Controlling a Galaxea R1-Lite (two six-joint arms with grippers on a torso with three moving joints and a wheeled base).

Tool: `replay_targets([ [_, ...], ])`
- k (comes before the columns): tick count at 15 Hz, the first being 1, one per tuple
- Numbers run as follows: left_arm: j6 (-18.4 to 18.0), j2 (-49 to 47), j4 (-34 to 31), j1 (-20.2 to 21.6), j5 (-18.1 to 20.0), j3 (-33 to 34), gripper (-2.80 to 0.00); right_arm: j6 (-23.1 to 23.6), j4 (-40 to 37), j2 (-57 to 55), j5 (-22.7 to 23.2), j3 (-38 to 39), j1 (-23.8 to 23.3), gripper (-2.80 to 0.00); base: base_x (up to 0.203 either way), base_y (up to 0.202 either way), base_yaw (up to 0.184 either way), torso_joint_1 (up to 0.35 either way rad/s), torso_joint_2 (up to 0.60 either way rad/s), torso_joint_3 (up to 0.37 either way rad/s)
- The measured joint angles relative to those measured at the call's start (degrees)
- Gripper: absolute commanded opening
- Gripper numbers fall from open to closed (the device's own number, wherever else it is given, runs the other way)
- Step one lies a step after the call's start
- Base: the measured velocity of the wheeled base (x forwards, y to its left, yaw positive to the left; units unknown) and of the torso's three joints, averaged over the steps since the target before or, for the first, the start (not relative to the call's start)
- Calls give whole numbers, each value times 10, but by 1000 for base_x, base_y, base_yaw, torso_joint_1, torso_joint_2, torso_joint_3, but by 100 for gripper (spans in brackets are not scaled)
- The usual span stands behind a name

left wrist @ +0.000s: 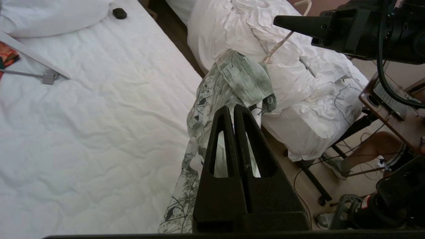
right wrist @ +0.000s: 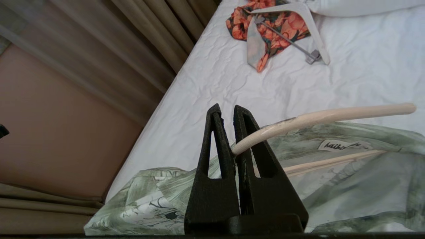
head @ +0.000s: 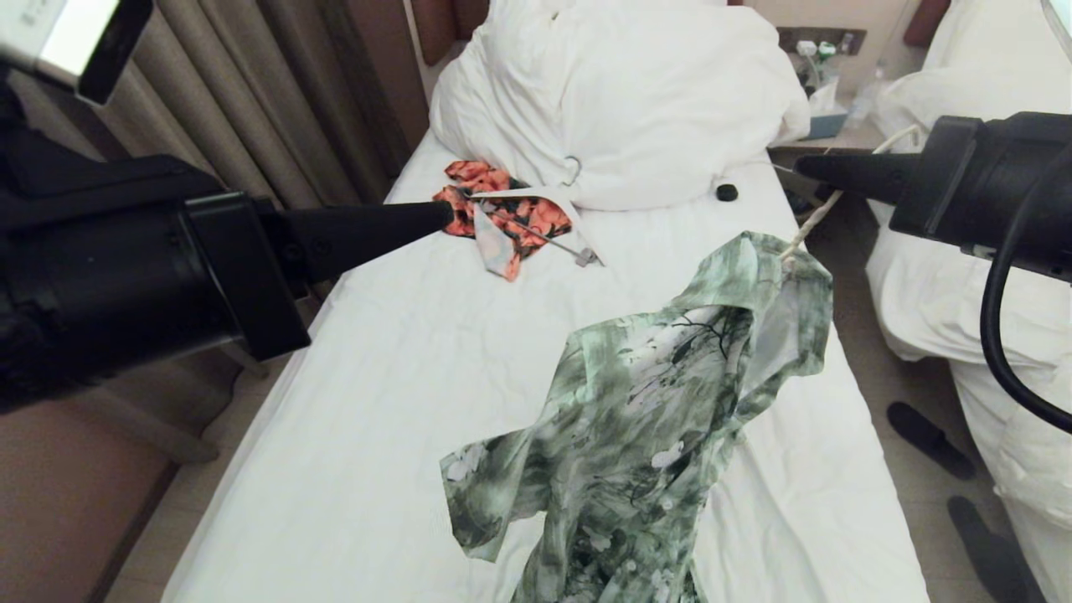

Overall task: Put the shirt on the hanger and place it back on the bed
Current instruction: Take the clothes hanger out of the clothes

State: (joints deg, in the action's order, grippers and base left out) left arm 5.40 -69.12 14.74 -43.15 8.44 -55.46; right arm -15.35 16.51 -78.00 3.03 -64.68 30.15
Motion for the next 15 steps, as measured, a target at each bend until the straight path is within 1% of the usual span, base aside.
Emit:
replay_targets([
  [4,0,-2,0,0,1,0,-280,1,4,1,1,4,-2,-280,0,0,0,25,-67,-34],
  [7,0,-2,-2,-1,0,0,-280,2,3,5,-9,0,-18,-280,0,0,0,0,0,0],
  [8,-1,-2,-3,-3,-1,1,-280,3,1,9,-27,-9,-23,-280,0,0,0,0,0,0],
  [13,-2,-9,-23,-15,-3,4,-280,45,-1,2,-134,-27,-27,-280,0,0,0,0,0,0],
  [15,-10,-13,-22,-21,-2,20,-280,57,-1,-5,-146,-34,-26,-280,0,0,0,0,0,0],
])
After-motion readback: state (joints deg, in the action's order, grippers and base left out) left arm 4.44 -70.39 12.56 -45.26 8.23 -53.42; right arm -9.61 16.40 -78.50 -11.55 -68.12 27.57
